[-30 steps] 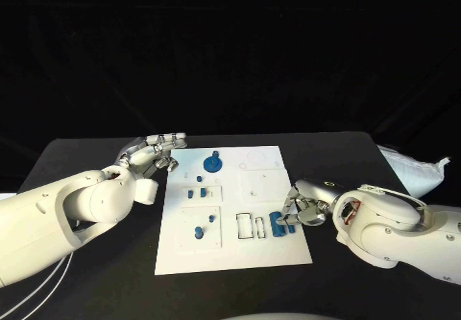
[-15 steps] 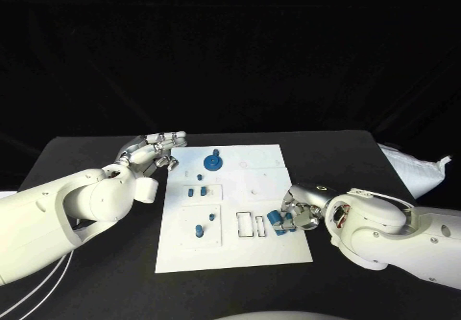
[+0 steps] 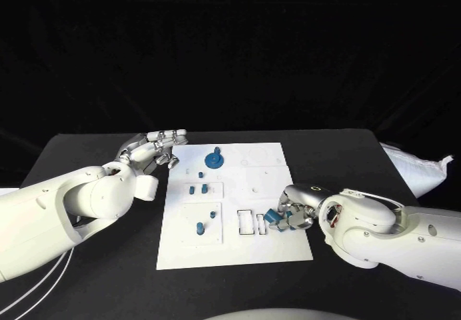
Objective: Assemble the parts on the task board
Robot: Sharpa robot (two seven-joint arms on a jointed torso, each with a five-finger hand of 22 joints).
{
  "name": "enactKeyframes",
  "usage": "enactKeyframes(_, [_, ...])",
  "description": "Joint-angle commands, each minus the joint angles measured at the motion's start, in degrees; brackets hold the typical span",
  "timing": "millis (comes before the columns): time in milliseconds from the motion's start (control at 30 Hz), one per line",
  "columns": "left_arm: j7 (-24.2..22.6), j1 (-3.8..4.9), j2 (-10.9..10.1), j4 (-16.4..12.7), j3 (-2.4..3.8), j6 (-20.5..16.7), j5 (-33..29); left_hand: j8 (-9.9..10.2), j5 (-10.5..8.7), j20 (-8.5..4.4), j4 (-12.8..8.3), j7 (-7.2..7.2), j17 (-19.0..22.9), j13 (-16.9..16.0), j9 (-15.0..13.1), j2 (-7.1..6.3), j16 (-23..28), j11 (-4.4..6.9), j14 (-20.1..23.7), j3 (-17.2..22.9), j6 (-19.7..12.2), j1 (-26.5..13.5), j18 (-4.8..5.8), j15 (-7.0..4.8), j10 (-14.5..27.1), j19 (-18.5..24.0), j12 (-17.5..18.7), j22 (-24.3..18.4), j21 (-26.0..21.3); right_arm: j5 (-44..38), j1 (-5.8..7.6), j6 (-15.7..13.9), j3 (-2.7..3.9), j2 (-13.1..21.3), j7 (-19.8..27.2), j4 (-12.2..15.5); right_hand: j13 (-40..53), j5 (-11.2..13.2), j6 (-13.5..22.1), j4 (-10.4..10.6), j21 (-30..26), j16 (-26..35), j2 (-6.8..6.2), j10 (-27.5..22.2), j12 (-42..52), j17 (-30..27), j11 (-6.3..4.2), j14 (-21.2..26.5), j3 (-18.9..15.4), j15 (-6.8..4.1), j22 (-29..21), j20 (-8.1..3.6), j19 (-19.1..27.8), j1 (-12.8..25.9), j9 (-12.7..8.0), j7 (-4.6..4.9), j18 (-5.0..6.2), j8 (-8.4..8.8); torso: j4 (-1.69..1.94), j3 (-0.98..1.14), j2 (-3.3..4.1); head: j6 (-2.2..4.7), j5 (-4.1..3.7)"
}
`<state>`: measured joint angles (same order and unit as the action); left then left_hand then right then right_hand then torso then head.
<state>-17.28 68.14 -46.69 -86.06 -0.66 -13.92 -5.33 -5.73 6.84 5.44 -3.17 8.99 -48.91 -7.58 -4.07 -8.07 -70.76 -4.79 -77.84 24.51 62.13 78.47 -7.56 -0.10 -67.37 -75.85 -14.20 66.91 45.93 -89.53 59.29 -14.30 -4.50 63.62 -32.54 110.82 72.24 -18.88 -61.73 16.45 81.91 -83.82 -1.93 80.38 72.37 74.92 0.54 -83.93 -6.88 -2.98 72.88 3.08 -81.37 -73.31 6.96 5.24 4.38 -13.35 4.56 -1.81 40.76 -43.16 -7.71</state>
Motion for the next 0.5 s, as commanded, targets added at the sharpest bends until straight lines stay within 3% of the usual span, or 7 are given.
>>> enactKeyframes(33, [-0.1, 0.01, 0.0, -0.2, 0.03, 1.1, 0.2, -0.4, -0.04, 0.22, -0.1, 0.17, 0.1, -0.1, 0.0, 0.34, 0.2, 0.16, 0.3, -0.2, -0.4, 0.0, -0.72, 0.03, 0.4, 0.0, -0.2, -0.1, -0.4, -0.3, -0.62, -0.5, -0.39, -0.2, -0.8, -0.3, 0.3, -0.4, -0.7, -0.2, 0.4, -0.4, 2.2, 0.6, 0.5, 4.6, -0.18, -4.3, 0.3, -0.53, 0.2, -0.18, -0.5, -1.1, 0.2, -0.35, -0.78, -0.33, 0.01, 0.0, -0.07, -0.06, -0.01])
enactKeyframes(133, [-0.1, 0.01, 0.0, -0.2, 0.03, 1.1, 0.2, -0.4, -0.04, 0.22, -0.1, 0.17, 0.1, -0.1, 0.0, 0.34, 0.2, 0.16, 0.3, -0.2, -0.4, 0.0, -0.72, 0.03, 0.4, 0.0, -0.2, -0.1, -0.4, 0.0, -0.66, -3.7, -0.39, 0.1, -0.4, 0.1, 0.9, -0.9, -1.8, -0.4, 0.6, -0.7, 3.46, 1.0, 0.9, 5.1, -0.54, -4.3, 0.8, -0.79, 0.6, -0.37, -0.7, -2.2, 0.7, -0.79, -0.85, -0.76, 0.02, 0.05, -0.07, -0.08, 0.06])
enactKeyframes(333, [0.0, 0.01, 0.0, -0.2, 0.03, 1.2, 0.2, -0.4, -0.04, 0.22, -0.1, 0.17, 0.1, -0.1, 0.0, 0.34, 0.2, 0.16, 0.3, -0.2, -0.4, 0.0, -0.72, 0.03, 0.4, 0.0, -0.2, -0.1, -0.4, 3.6, -0.56, -10.2, -0.29, 1.4, 2.2, 2.0, 1.5, -2.8, -3.0, 0.1, 0.8, -0.9, 4.74, 1.5, 1.1, 5.5, -1.04, -4.4, 0.7, -1.22, 1.0, -0.82, -1.0, -2.1, 1.4, -1.33, -0.93, -1.03, -0.04, 0.06, -0.11, -0.13, 0.14])
enactKeyframes(500, [0.0, -0.02, 0.0, -0.1, 0.03, 1.3, 0.2, -0.4, -0.04, 0.22, -0.1, 0.17, 0.1, -0.1, 0.0, 0.34, 0.2, 0.16, 0.3, -0.2, -0.4, 0.0, -0.72, 0.03, 0.4, 0.0, -0.2, -0.1, -0.4, 7.8, -0.15, -13.0, -0.13, 1.9, 4.3, 3.5, 1.8, -4.1, -3.3, 0.1, 0.9, -1.0, 5.5, 1.8, 1.2, 5.7, -1.22, -4.4, 0.6, -1.4, 1.2, -1.02, -1.1, -1.8, 1.7, -1.52, -0.98, -0.97, -0.05, 0.08, -0.13, 0.0, 0.07])
